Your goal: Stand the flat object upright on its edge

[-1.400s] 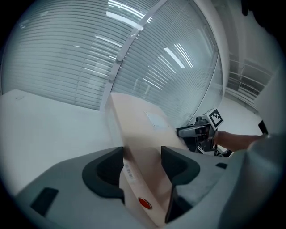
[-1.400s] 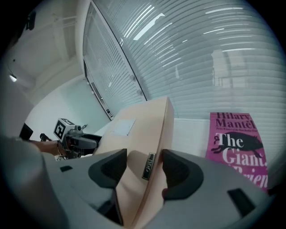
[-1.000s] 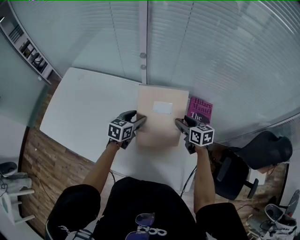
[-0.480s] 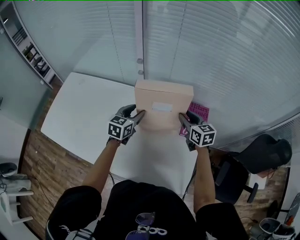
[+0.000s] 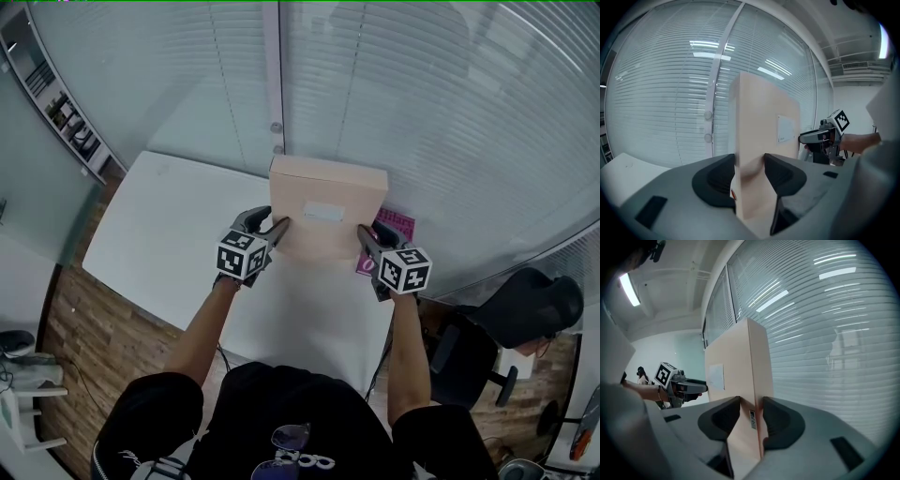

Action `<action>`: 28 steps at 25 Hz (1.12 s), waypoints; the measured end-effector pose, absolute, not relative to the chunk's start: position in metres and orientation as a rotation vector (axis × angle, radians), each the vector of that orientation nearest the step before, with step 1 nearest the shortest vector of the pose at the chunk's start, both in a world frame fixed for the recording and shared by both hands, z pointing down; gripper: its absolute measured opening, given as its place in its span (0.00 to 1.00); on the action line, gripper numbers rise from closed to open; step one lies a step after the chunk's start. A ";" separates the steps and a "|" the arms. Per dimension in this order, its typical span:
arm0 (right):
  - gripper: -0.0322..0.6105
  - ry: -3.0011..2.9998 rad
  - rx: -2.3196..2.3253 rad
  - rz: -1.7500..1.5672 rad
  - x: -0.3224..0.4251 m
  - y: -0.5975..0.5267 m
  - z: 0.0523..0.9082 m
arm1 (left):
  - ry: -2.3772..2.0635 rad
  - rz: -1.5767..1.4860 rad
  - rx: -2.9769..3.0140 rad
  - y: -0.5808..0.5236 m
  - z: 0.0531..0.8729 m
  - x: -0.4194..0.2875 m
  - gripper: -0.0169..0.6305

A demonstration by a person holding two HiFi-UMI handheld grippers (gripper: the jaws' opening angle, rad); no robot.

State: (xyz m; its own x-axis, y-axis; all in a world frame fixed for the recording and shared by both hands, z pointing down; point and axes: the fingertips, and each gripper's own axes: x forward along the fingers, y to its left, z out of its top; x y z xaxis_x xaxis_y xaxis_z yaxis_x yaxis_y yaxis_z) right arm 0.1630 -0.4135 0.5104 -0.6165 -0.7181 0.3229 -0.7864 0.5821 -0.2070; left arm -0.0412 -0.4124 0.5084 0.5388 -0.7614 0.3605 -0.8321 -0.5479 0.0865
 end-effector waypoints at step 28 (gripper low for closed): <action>0.30 -2.584 1.362 0.432 0.173 -0.435 0.499 | -1.315 0.482 2.620 -0.452 0.495 -0.030 0.36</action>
State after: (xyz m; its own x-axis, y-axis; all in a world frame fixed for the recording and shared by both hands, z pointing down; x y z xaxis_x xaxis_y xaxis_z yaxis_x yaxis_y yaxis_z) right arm 0.1726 -0.4352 0.4987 -0.5604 -0.7729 0.2977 -0.8277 0.5357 -0.1673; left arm -0.0305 -0.4525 0.4945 0.5585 -0.7477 0.3592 -0.8026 -0.5964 0.0066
